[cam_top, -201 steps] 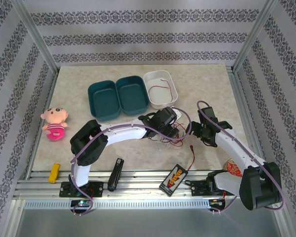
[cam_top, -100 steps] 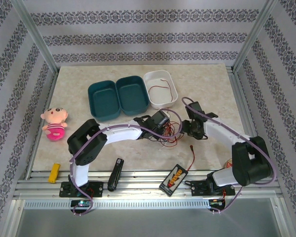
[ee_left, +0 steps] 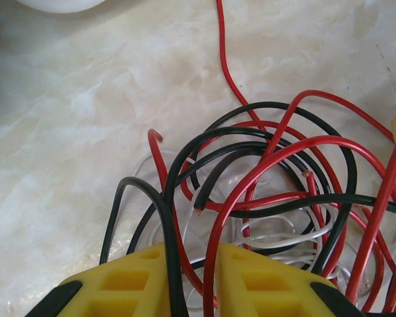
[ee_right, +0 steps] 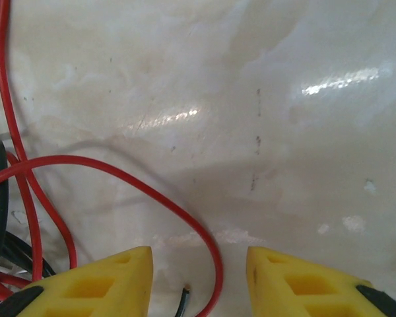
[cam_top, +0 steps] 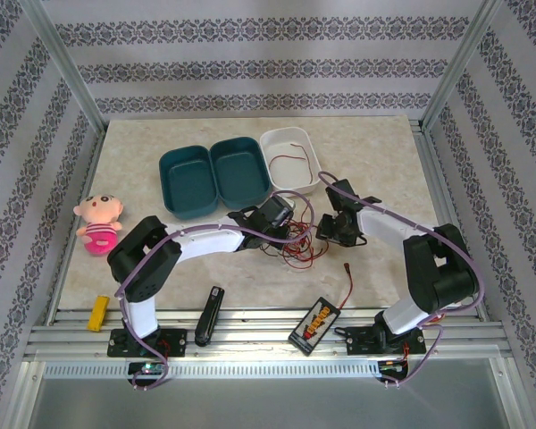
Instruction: Untangle the cables
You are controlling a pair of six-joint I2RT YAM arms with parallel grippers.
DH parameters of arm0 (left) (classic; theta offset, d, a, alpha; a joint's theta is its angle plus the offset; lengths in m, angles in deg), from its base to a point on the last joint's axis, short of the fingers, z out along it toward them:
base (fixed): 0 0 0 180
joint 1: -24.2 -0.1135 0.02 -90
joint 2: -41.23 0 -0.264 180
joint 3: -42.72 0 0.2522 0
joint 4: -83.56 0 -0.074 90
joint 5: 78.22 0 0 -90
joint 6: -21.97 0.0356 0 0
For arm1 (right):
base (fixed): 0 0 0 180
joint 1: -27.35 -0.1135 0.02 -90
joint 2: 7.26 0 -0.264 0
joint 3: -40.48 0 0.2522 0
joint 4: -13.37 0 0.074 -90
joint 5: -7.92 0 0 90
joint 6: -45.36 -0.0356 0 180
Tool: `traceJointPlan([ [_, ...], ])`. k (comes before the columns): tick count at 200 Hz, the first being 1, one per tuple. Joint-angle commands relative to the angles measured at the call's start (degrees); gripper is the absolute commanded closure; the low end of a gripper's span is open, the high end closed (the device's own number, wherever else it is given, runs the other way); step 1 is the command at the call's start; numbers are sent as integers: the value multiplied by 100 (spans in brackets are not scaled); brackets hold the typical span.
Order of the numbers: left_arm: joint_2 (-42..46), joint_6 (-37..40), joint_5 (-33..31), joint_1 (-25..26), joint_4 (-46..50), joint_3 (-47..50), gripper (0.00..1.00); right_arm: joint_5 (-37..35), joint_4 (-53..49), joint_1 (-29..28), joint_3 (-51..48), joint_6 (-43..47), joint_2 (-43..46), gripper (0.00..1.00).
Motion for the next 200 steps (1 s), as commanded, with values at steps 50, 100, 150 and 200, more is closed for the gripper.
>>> traceJointPlan([
  [50, 52, -699, 250, -202, -117, 181, 94, -20, -204, -372, -218, -518, 173, 61],
  [100, 73, -1398, 762, -543, -279, 587, 100, -154, -127, -440, -279, -648, 207, 61],
  [150, -23, -1618, 1198, -690, -623, 799, 100, 50, 256, -438, -210, -721, 109, 62],
  [200, 57, -1618, 1234, -696, -748, 868, 100, 89, 366, -431, -139, -723, 82, 71],
])
